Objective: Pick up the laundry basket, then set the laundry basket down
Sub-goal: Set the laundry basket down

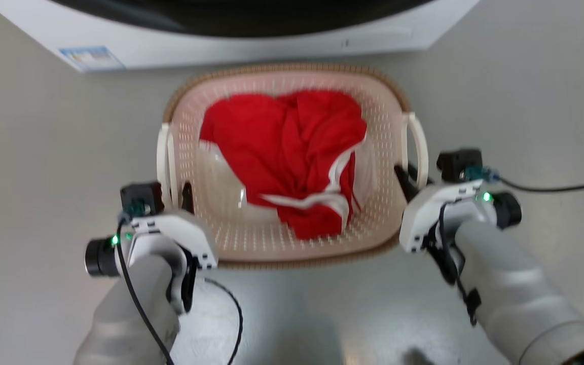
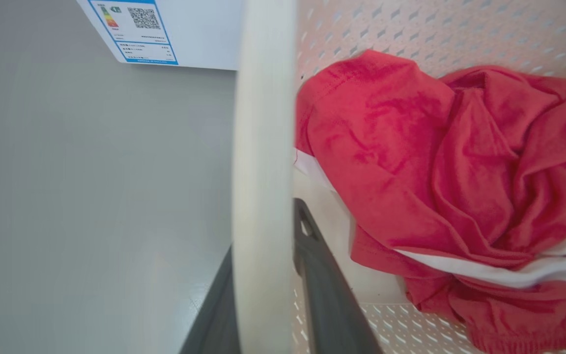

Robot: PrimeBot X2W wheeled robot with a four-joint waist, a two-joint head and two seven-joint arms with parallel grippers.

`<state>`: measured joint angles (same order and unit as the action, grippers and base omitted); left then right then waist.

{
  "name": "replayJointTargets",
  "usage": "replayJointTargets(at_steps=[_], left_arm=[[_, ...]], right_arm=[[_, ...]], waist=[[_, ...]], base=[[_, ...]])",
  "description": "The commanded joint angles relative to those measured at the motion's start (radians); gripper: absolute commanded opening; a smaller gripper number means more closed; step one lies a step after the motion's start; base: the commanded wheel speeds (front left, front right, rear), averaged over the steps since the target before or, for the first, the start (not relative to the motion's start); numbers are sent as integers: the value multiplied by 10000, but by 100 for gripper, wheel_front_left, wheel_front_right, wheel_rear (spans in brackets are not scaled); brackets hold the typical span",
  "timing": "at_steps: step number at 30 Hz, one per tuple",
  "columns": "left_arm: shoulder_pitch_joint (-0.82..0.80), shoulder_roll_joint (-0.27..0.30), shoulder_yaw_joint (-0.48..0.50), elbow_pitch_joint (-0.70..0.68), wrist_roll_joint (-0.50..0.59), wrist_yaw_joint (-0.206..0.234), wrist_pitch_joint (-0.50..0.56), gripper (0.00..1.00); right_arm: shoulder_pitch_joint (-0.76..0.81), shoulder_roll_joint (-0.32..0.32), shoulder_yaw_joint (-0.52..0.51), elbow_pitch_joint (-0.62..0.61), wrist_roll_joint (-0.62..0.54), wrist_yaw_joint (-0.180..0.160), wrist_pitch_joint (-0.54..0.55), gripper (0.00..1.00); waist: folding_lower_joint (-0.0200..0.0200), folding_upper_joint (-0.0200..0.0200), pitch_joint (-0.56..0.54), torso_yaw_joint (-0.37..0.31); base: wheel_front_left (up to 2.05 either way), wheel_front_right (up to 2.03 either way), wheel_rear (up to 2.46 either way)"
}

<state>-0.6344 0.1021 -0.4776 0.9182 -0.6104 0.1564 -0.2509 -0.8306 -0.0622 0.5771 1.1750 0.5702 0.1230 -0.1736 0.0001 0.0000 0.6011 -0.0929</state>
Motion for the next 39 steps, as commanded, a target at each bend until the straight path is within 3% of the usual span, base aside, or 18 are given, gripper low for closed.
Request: replayJointTargets(at_steps=[1, 14, 36, 37, 38, 39], left_arm=[[-318, 83, 319, -201, 207, -219, -109, 0], [-1862, -311, 1334, -179, 1218, -643, -109, 0], [-2183, -457, 2452, 184, 2482, -997, -109, 0], [-2195, -441, 2515, 210, 2538, -945, -109, 6], [-2208, -431, 2618, 186, 2568, -869, -109, 63], [-2219, -420, 2705, 164, 2617, -783, -109, 100]], right_arm=[[-194, 120, 60, -39, -225, 77, -260, 0], [-1704, 120, -677, 570, -840, 77, -785, 0], [-1755, 120, -1191, 648, -1263, 77, -879, 0], [-1796, 120, -1340, 597, -1272, 77, -879, 0], [-1832, 120, -1509, 527, -1338, 77, -879, 45], [-1829, 120, -1653, 475, -1432, 77, -879, 100]], waist=[[-1, 0, 1279, -39], [-1, 0, 3259, 353], [-1, 0, 3654, 412], [-1, 0, 3656, 378], [-1, 0, 3660, 350], [-1, 0, 3657, 334]], base=[[0, 0, 0], [0, 0, 0], [0, 0, 0], [0, 0, 0], [0, 0, 0], [0, 0, 0]])
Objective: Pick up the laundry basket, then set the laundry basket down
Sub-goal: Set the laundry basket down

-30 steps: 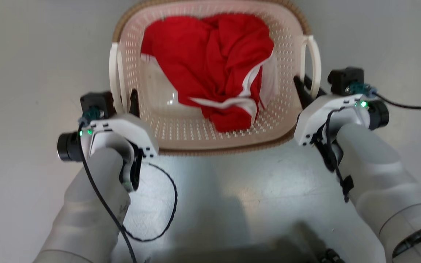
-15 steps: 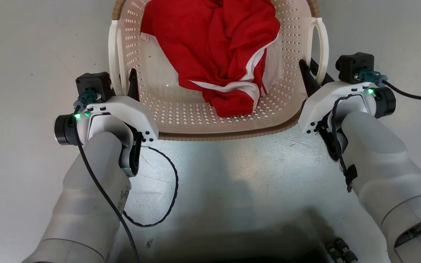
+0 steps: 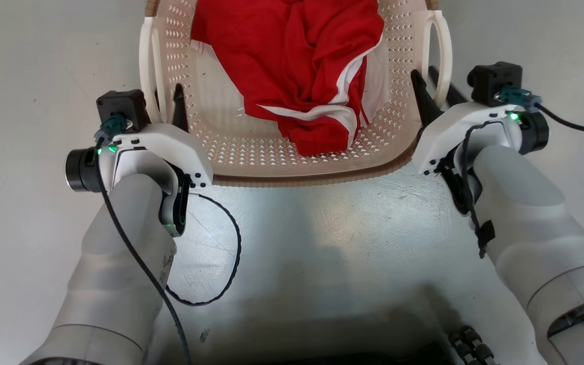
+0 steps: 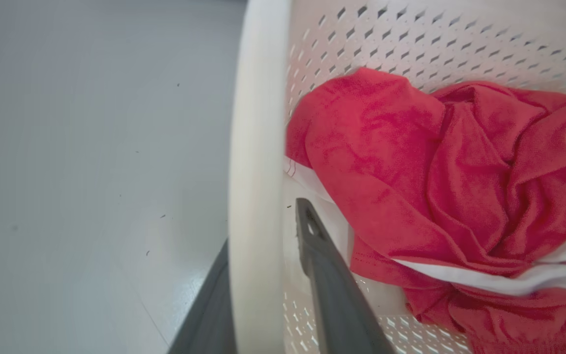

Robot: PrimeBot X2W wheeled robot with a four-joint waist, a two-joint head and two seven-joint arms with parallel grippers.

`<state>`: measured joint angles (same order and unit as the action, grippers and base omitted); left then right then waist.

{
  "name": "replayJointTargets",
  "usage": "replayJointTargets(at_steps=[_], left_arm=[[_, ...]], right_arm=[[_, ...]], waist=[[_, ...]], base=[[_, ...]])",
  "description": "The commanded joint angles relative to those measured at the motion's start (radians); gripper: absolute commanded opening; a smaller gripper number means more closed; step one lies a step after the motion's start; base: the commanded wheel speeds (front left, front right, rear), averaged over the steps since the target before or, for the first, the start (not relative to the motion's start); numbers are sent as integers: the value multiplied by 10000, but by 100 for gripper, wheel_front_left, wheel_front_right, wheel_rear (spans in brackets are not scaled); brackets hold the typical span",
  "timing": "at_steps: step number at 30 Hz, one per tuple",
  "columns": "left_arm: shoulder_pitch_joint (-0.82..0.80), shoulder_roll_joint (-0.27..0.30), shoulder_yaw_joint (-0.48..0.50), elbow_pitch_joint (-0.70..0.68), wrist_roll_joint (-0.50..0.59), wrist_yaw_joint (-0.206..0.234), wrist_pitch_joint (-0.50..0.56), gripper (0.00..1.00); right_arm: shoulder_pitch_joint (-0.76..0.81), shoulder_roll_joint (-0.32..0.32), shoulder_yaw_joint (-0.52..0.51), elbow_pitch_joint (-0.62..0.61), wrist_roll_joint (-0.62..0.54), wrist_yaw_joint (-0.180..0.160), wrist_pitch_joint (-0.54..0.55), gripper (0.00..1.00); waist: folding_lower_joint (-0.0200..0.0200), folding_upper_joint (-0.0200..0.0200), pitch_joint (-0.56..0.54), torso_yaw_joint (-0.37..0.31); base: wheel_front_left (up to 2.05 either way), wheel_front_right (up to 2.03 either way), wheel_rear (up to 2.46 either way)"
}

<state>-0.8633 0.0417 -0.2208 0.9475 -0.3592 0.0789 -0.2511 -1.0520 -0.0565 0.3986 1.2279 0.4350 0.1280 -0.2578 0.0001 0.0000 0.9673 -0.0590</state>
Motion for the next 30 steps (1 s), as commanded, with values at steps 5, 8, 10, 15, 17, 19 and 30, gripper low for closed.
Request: replayJointTargets(at_steps=[5, 8, 10, 15, 17, 19, 30], left_arm=[[41, 203, 367, -24, 384, 245, -107, 100], [-17, 196, 438, 216, 481, 330, -107, 100], [-41, 192, 482, 265, 535, 316, -107, 100], [69, 281, 649, 321, 725, 368, -107, 100], [118, 326, 710, 250, 803, 418, -107, 100], [232, 381, 757, 157, 902, 472, -107, 100], [1044, 586, 1301, -414, 1083, 626, -107, 100]], right_arm=[[640, 63, -387, -496, -504, 27, -38, 100], [835, 63, -590, -700, -683, 27, -38, 100], [931, 63, -681, -819, -727, 27, -39, 100], [1201, 63, -914, -1274, -809, 27, -39, 100], [1329, 63, -1016, -1567, -769, 27, -39, 100], [1499, 63, -1094, -1842, -844, 27, -39, 100], [2599, 63, -1825, -2897, -1274, 27, -39, 100]], waist=[[-1, 0, -94, -10], [-1, 0, -167, -3], [-1, 0, -212, -4], [-1, 0, -504, -114], [-1, 0, -636, -147], [-1, 0, -803, -207], [-1, 0, -2040, -416]], base=[[0, 0, 0], [0, 0, 0], [0, 0, 0], [0, 0, 0], [0, 0, 0], [0, 0, 0], [0, 0, 0]])
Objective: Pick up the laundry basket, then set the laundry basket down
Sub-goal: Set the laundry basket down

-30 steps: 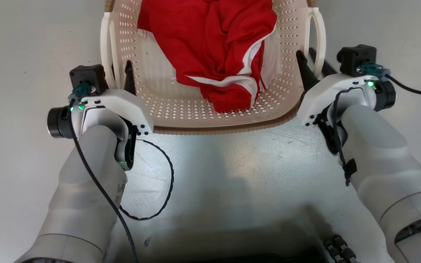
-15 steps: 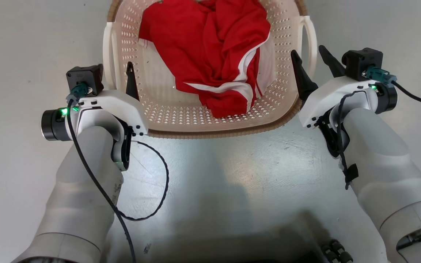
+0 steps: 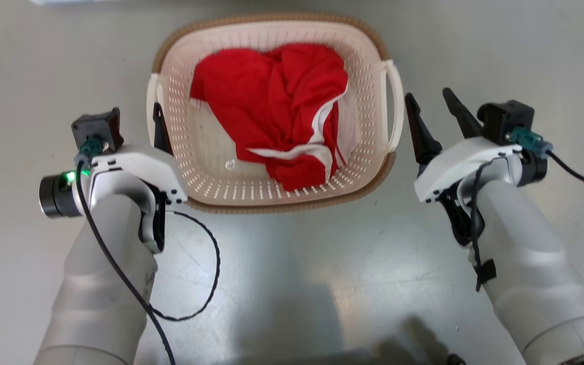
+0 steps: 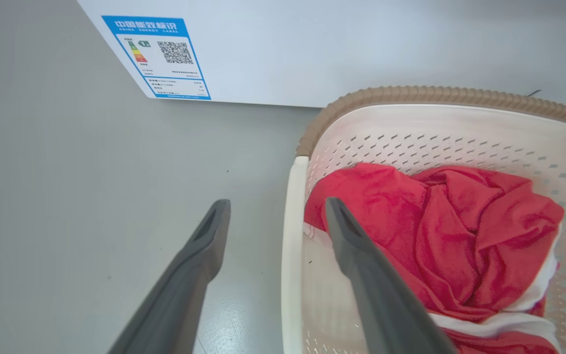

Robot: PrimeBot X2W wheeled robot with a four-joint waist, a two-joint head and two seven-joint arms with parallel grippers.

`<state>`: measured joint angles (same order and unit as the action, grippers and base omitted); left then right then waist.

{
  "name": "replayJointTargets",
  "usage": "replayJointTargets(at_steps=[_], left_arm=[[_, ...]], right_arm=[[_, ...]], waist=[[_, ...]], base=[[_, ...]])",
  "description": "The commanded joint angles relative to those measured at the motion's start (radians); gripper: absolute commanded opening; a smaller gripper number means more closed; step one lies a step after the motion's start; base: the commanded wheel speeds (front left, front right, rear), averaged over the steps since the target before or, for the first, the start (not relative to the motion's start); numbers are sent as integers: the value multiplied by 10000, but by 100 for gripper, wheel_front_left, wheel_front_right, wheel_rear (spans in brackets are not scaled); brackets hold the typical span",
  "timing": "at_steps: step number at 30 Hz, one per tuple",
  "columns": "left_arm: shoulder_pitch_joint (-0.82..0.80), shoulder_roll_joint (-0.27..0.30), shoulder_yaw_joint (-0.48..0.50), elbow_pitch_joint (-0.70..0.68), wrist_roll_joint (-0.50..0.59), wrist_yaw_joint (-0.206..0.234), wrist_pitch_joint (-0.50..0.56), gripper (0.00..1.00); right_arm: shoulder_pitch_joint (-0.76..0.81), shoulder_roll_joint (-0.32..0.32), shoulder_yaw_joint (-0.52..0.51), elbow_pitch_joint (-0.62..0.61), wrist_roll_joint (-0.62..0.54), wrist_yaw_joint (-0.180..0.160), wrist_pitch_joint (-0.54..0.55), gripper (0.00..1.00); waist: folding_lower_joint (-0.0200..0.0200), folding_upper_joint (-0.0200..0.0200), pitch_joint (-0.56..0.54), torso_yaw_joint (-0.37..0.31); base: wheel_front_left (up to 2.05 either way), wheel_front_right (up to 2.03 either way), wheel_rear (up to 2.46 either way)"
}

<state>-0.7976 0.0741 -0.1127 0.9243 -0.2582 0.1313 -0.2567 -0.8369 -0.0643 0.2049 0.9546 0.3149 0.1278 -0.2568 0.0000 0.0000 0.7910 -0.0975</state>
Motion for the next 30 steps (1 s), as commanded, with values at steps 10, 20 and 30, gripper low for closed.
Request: replayJointTargets(at_steps=[10, 20, 30], left_arm=[[1587, -89, 668, -1410, -6, -221, -51, 100], [2502, -230, 746, -2576, -189, -743, -51, 100], [3798, -237, 777, -3288, -213, -1030, -51, 100]], right_arm=[[1664, 141, -1241, -1351, -1380, 29, -49, 100], [2395, 141, -1676, -2567, -1935, 29, -49, 100], [3357, 141, -1939, -3260, -2375, 29, -49, 100]], waist=[[0, 0, -2130, 210], [0, 0, -3642, 500], [0, 0, -5154, 697]], base=[[0, 0, 0], [0, 0, 0], [0, 0, 0]])
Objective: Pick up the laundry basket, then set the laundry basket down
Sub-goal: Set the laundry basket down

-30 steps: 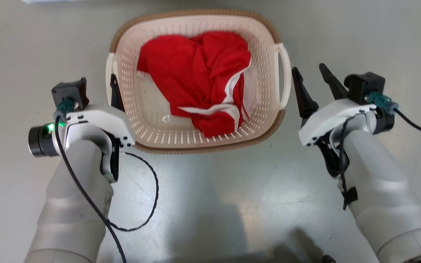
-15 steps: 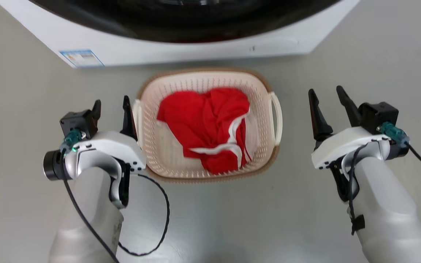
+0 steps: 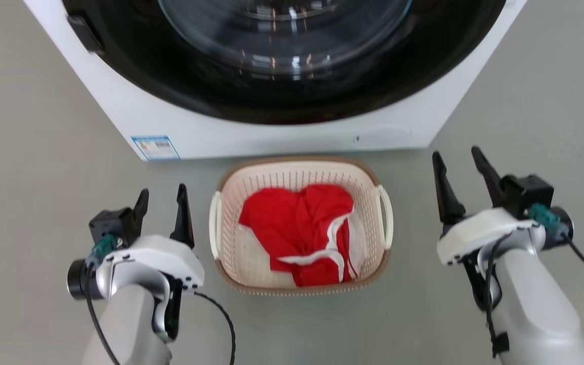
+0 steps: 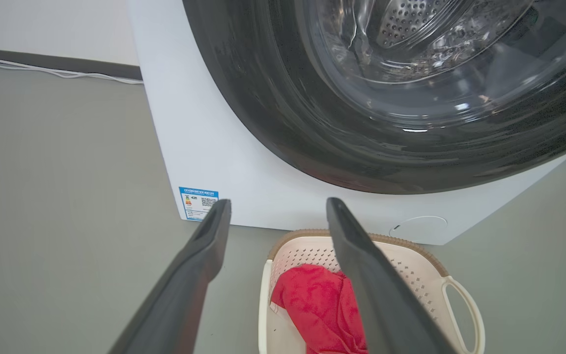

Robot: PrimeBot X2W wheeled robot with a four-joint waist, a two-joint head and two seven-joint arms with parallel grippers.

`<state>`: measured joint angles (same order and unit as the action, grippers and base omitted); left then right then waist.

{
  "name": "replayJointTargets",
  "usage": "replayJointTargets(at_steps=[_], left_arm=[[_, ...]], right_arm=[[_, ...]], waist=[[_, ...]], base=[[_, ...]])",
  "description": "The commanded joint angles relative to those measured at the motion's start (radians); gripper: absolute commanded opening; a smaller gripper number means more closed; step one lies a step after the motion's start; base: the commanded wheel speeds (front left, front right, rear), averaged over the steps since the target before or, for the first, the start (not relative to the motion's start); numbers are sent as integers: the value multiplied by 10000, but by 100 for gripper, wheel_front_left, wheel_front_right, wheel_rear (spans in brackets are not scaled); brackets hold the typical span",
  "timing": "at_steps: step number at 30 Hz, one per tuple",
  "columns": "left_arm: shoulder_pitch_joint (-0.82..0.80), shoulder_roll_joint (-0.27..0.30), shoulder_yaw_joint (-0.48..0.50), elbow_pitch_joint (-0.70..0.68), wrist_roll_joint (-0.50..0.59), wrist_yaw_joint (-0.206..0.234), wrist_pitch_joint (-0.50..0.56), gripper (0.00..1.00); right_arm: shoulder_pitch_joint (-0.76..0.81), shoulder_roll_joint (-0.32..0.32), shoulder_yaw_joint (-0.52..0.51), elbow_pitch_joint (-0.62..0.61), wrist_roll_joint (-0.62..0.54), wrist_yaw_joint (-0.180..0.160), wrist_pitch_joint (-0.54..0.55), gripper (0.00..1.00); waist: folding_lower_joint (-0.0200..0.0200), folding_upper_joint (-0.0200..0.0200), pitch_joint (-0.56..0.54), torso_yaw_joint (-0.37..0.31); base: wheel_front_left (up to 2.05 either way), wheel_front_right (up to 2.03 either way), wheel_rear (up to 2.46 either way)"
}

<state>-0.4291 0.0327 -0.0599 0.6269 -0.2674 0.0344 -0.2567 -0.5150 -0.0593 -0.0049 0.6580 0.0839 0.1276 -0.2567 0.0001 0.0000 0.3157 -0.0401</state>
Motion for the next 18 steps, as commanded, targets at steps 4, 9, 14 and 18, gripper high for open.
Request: replayJointTargets(at_steps=[4, 9, 14, 18], left_arm=[[703, 177, 321, -738, -242, -86, -51, 100], [1461, 177, 400, -1279, -312, -82, -51, 100], [2472, 176, 370, -1953, -435, 30, -51, 100], [3096, 176, 219, -2299, -594, 142, -51, 100]], right_arm=[[714, 91, 85, -510, -218, 31, -51, 100], [1371, 91, 74, -742, -327, 31, -51, 100], [2145, 91, 88, -1109, -419, 31, 56, 100], [2769, 91, 4, -1692, -338, 31, 278, 100]], waist=[[-1, 0, -1052, 197], [-1, 0, -1706, 207], [-1, 0, -2352, 104], [-1, 0, -2733, 103]], base=[[0, 0, 0], [0, 0, 0], [0, 0, 0], [0, 0, 0]])
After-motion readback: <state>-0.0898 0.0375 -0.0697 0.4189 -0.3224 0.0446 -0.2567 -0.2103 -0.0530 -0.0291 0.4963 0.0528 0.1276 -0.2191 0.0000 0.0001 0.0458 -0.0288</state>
